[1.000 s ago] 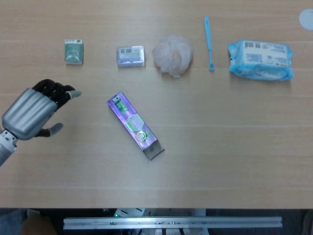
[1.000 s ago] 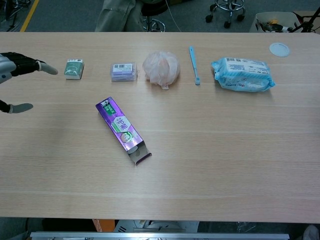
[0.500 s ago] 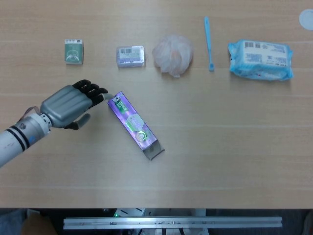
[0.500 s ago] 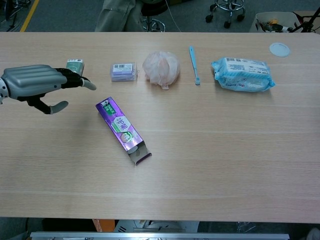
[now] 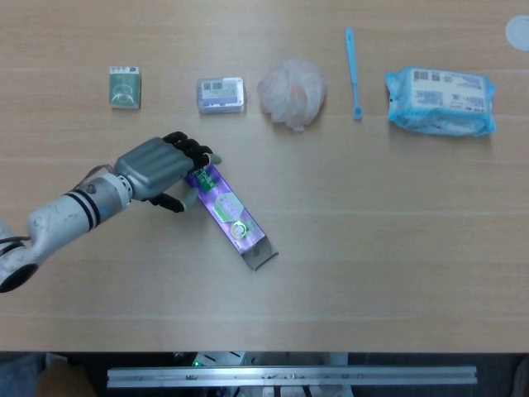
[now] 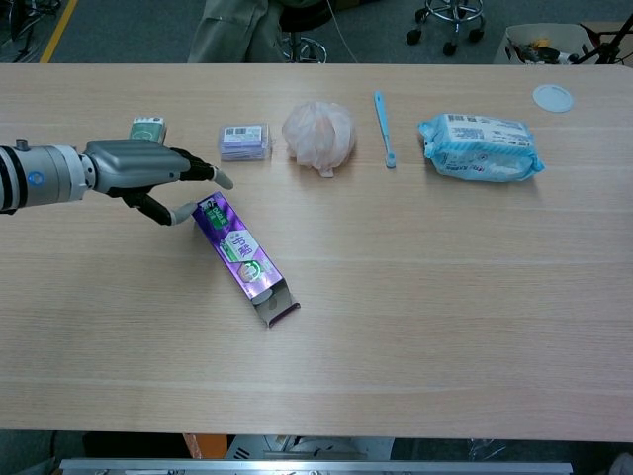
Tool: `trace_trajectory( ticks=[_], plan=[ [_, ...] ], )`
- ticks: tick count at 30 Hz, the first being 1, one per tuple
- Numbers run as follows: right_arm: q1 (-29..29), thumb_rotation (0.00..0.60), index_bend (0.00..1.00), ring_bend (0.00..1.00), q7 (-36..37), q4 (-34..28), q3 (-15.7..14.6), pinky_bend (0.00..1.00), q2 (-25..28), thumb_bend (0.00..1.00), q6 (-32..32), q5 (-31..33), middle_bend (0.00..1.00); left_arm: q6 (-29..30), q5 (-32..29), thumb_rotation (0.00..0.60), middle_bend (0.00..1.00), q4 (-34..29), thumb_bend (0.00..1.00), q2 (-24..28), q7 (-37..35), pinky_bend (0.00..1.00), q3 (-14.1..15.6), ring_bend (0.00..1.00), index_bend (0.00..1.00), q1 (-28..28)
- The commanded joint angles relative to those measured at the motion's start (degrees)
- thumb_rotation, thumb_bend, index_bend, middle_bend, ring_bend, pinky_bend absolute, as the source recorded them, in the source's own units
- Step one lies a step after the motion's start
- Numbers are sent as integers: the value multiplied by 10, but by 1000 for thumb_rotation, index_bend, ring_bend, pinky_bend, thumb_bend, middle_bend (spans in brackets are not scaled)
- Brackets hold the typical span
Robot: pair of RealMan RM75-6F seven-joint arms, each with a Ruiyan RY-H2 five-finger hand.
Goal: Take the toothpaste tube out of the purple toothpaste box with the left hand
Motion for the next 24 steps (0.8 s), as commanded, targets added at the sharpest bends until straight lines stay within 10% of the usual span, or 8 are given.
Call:
trace_trajectory(
  ticks=[1, 24],
  plan=[
    [-3, 600, 318, 424, 4, 3, -1, 413, 0, 208, 3, 1, 410, -20, -23, 246, 118, 18, 573, -20, 24, 72, 1, 82, 84, -12],
    [-13, 600, 318, 424, 17, 10, -2, 413, -2, 207, 19, -7, 410, -28, -123, 219, 194, -3, 573, -4, 134, 72, 39, 83, 122, 0]
  ],
)
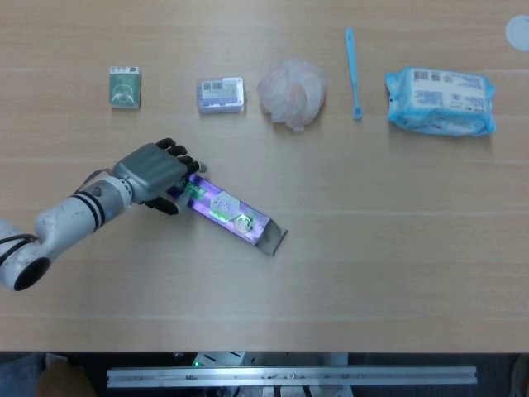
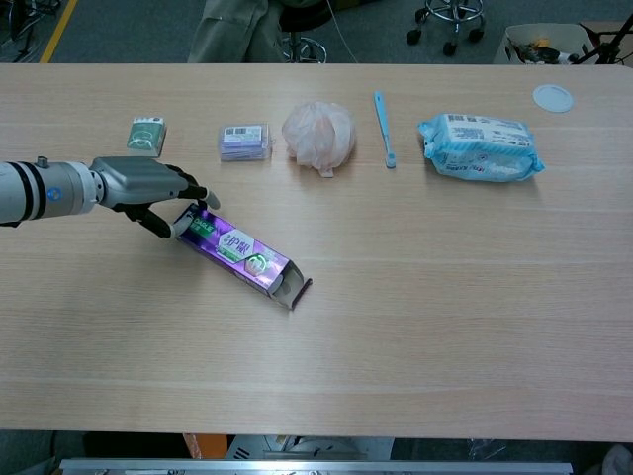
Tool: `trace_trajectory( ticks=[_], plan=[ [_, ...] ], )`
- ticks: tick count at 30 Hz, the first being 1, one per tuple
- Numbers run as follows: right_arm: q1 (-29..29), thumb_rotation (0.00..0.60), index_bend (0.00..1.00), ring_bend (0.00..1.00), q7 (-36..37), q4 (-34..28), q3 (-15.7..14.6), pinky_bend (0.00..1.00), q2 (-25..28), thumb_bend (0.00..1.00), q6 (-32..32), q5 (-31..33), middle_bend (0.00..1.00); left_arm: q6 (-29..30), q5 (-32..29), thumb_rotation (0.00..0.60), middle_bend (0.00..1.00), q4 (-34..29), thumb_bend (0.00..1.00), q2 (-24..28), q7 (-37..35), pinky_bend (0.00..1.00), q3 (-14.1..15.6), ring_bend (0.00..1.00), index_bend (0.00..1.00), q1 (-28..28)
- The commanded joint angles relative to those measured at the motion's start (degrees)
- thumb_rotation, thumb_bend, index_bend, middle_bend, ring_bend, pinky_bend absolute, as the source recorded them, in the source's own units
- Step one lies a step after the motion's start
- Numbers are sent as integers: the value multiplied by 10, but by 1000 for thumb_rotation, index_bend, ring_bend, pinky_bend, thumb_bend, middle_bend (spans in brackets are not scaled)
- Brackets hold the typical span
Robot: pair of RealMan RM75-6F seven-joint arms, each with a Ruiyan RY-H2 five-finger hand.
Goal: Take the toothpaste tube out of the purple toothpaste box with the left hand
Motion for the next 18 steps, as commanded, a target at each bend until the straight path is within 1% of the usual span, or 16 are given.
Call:
trace_trajectory(
  ticks=[1, 5, 7, 8, 9, 11, 12, 13, 18],
  plan=[
    [0, 600, 318, 424, 1, 0, 0, 413, -1, 207, 1, -2, 410, 10, -15, 219, 194, -32, 573, 30, 20, 72, 17, 83, 122, 14],
    [0, 600, 318, 424, 1, 0, 0, 413, -2, 208, 2, -5, 410, 34, -30, 224, 195, -68, 573, 54, 40, 72, 28, 84, 122, 32],
    [0, 600, 318, 424, 2, 0, -1, 413, -2, 207, 4, -8, 410, 56, -32, 276, 194, -76, 554, 57, 49, 72, 27, 85, 122, 42],
    [0, 600, 318, 424, 2, 0, -1, 413, -2, 207, 4, -9, 410, 74, -30, 355, 192, -78, 517, 55, 58, 72, 26, 85, 121, 49],
    [0, 600, 318, 424, 3, -1, -1, 413, -1, 207, 5, -10, 410, 89, -28, 451, 190, -79, 472, 53, 65, 72, 25, 85, 121, 54],
    [0, 600, 318, 424, 3, -2, -1, 413, -1, 208, 6, -11, 410, 116, -27, 574, 186, -78, 413, 44, 82, 72, 21, 86, 120, 65],
    [-1, 600, 318, 424, 3, -2, -1, 413, -1, 208, 7, -11, 410, 125, -30, 595, 183, -78, 399, 40, 88, 72, 19, 86, 120, 69],
    [-1, 600, 318, 424, 3, -2, -1, 413, 0, 208, 8, -12, 410, 134, -35, 600, 181, -78, 388, 35, 96, 72, 17, 86, 119, 73],
    [-3, 600, 318, 424, 6, -1, -2, 413, 0, 208, 10, -12, 410, 153, -61, 600, 166, -90, 364, 23, 138, 72, 12, 87, 84, 81]
  ],
)
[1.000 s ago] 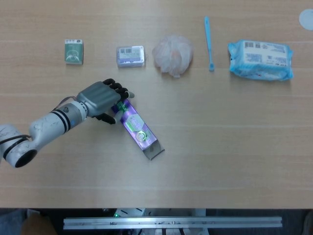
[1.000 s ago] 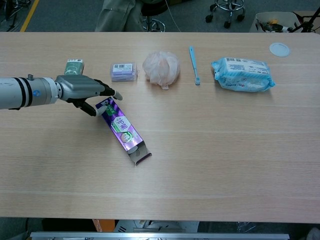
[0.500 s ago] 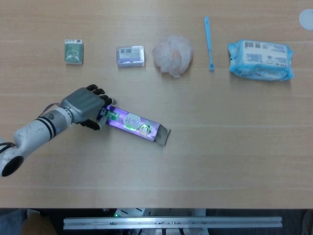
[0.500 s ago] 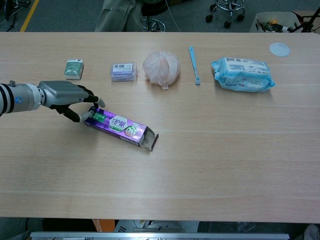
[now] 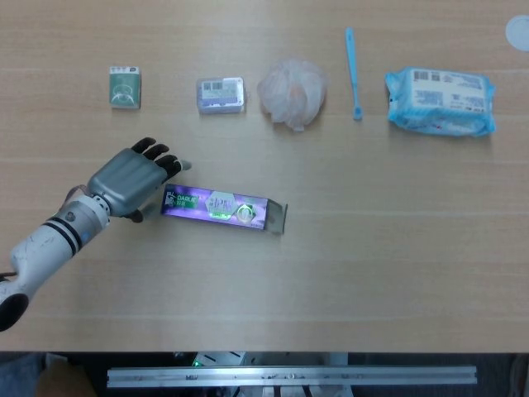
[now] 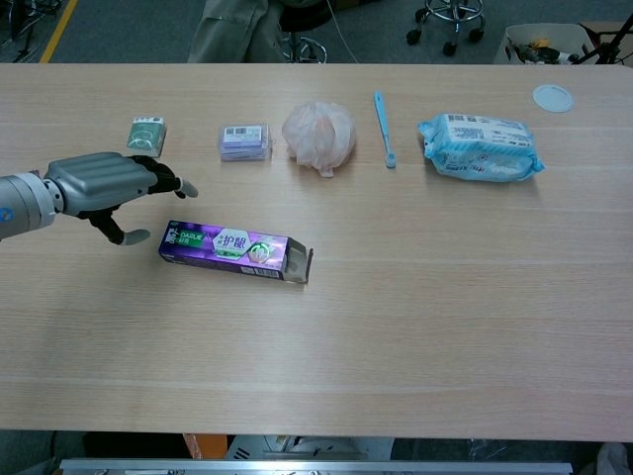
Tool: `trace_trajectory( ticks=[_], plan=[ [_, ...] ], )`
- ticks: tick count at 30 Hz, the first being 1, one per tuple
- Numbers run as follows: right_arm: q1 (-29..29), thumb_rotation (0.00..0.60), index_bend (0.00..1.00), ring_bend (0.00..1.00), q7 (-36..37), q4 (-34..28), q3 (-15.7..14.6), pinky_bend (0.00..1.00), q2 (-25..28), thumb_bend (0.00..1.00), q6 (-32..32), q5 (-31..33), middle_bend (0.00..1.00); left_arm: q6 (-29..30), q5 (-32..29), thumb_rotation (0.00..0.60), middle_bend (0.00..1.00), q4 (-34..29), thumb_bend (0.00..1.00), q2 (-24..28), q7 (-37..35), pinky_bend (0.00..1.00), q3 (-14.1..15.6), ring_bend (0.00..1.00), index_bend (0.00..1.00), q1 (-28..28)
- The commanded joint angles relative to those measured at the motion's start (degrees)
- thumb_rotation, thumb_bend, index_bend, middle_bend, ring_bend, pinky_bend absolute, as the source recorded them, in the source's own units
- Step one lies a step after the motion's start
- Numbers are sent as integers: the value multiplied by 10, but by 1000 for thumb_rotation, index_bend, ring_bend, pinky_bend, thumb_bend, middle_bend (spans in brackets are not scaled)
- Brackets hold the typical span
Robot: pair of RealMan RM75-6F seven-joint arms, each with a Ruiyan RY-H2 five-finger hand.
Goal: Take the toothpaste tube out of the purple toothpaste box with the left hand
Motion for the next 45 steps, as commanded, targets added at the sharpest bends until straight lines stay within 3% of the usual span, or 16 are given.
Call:
trace_trajectory(
  ticks=[1, 12, 32, 37, 45],
  plan=[
    [-1, 600, 318, 424, 2, 1, -1, 413, 0, 208, 0, 1, 410, 17, -21, 600, 163, -11, 361, -11, 35, 72, -3, 87, 78, 10],
    [-2, 600, 318, 424, 20, 16, -4, 413, -3, 208, 0, -4, 410, 90, -127, 600, 140, -61, 333, -39, 145, 72, 1, 86, 52, 49],
    [-14, 600, 318, 424, 46, 35, -11, 413, -5, 208, 10, -7, 410, 140, -201, 600, 137, -43, 331, -133, 246, 72, -4, 86, 66, 62],
    [-17, 600, 318, 424, 51, 39, -11, 413, -6, 207, 11, -6, 410, 151, -205, 600, 167, -19, 332, -162, 259, 75, -8, 113, 128, 63],
    [-19, 600, 318, 424, 54, 43, -11, 413, -6, 208, 11, -4, 410, 170, -192, 600, 338, 12, 332, -188, 263, 140, -9, 238, 295, 72]
  ],
)
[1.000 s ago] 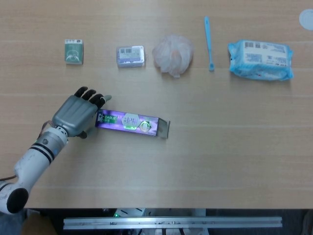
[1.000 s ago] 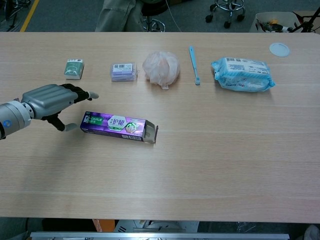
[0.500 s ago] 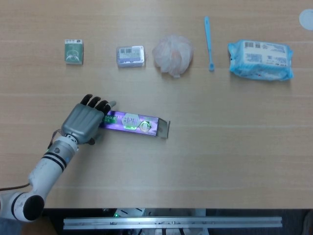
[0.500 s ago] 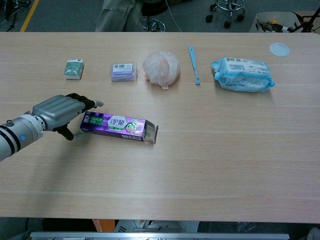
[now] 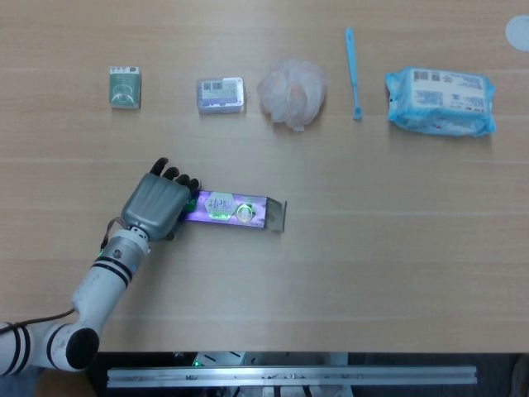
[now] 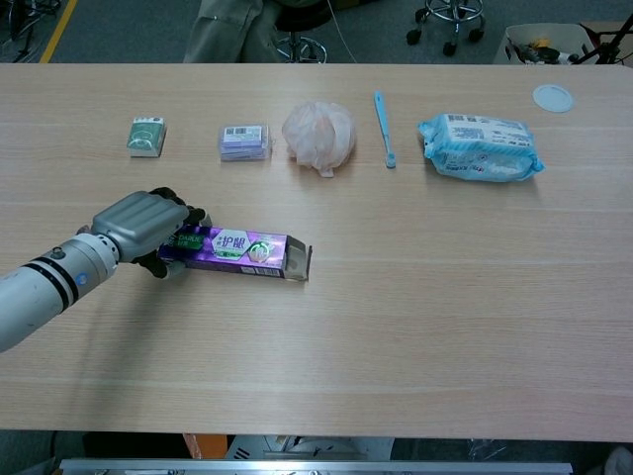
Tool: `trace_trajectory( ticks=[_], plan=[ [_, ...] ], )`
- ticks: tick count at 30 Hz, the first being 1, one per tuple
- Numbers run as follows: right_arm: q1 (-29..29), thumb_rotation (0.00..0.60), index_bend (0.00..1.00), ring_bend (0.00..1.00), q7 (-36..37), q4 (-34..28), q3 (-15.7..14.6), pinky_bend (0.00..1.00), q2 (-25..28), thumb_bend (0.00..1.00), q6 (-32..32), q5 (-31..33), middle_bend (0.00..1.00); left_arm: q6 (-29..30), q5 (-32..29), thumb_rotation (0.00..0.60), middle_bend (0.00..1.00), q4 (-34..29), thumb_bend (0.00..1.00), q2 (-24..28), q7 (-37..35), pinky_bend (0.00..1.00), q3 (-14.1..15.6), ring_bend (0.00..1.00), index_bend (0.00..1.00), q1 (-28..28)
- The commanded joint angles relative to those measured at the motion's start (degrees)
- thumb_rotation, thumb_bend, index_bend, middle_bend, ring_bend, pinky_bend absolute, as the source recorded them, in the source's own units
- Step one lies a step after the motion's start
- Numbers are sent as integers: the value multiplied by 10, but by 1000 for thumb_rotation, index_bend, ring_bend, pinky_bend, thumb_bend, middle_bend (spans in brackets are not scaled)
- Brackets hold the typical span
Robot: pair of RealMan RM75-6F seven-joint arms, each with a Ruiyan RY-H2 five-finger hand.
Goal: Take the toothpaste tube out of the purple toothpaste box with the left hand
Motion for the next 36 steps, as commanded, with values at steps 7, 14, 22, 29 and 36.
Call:
trace_trajectory(
  ticks=[7, 14, 22, 29, 36],
  plan=[
    [-1, 600, 318, 424, 2, 0, 1, 413, 1, 208, 1, 0, 410, 21, 45, 600, 442, 34, 331, -17, -22, 367, -2, 337, 388, 14],
    [0, 600, 318, 424, 3, 3, 3, 413, 0, 208, 0, 1, 410, 20, 68, 600, 445, -25, 330, 56, 30, 419, -2, 341, 388, -4],
    [3, 600, 318, 424, 4, 5, 5, 413, -3, 208, -1, -1, 410, 30, 37, 600, 436, -93, 330, 128, 155, 419, -12, 339, 380, -39],
    [4, 600, 318, 424, 4, 5, 6, 413, -2, 207, -2, 0, 410, 83, -39, 600, 430, -125, 330, 125, 318, 416, -8, 336, 359, -62],
    [4, 600, 318, 424, 4, 4, 8, 413, -1, 208, -2, 2, 410, 145, -47, 600, 429, -153, 330, 128, 370, 415, -19, 332, 358, -68]
  ],
)
